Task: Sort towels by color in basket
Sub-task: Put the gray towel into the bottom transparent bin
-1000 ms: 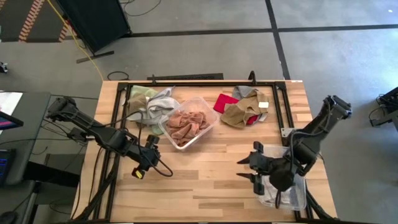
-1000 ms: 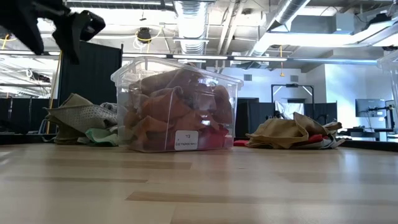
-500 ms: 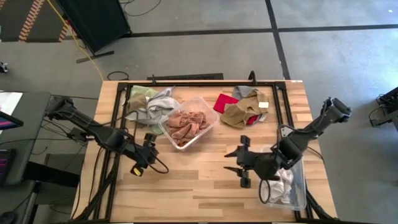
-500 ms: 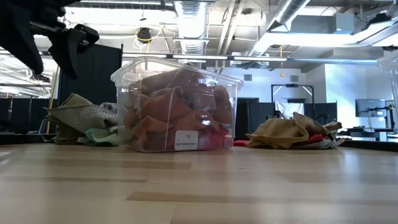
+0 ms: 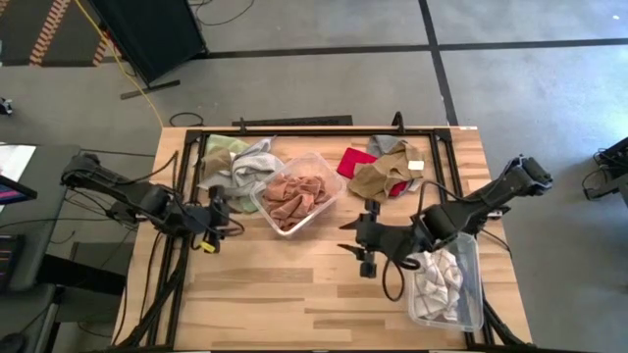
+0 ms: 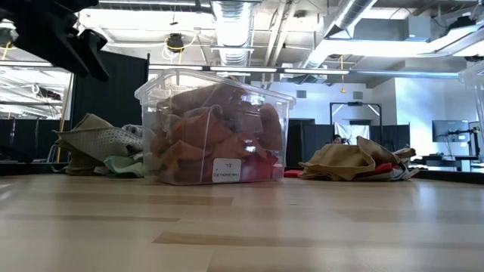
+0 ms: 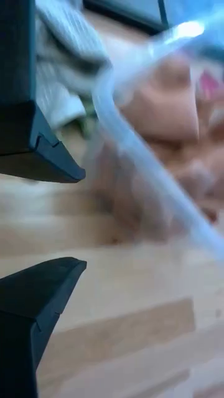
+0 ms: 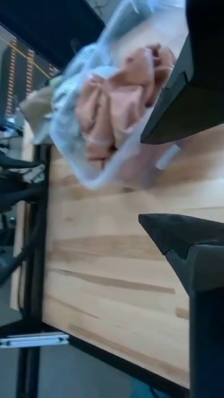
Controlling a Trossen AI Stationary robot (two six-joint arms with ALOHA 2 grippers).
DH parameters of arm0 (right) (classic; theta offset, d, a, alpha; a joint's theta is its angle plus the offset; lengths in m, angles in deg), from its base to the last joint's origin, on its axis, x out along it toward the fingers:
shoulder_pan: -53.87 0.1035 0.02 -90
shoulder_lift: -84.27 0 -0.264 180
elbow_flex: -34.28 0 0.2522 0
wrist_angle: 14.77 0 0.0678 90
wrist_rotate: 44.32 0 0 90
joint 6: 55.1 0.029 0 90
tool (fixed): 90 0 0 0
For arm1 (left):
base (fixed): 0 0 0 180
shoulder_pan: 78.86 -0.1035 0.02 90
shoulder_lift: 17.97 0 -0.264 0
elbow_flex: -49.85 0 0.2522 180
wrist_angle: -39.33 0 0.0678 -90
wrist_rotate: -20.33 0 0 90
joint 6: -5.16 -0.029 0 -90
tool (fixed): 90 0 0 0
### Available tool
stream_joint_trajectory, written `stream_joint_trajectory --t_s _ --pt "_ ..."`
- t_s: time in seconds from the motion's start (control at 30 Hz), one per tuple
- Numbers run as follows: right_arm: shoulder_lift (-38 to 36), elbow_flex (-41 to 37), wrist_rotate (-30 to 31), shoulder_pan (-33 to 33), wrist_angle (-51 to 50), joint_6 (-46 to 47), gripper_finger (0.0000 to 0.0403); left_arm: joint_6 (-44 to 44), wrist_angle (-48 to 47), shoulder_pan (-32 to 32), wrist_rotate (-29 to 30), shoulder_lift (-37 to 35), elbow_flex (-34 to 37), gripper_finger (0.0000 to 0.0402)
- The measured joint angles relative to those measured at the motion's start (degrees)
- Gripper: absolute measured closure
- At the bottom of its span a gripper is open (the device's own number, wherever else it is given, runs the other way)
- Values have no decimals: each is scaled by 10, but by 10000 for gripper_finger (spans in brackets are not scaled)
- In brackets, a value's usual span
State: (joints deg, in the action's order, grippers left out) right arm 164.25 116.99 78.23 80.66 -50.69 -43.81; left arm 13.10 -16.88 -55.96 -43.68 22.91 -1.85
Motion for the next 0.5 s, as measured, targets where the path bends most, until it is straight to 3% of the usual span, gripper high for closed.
stream_joint_trajectory --t_s 0.2,0.5 --pt "0 0 -22 -26 23 -23 181 13 -9 -21 31 -35 0 206" --pt "0 0 -26 -55 34 -33 181 58 -24 -66 69 -34 0 206"
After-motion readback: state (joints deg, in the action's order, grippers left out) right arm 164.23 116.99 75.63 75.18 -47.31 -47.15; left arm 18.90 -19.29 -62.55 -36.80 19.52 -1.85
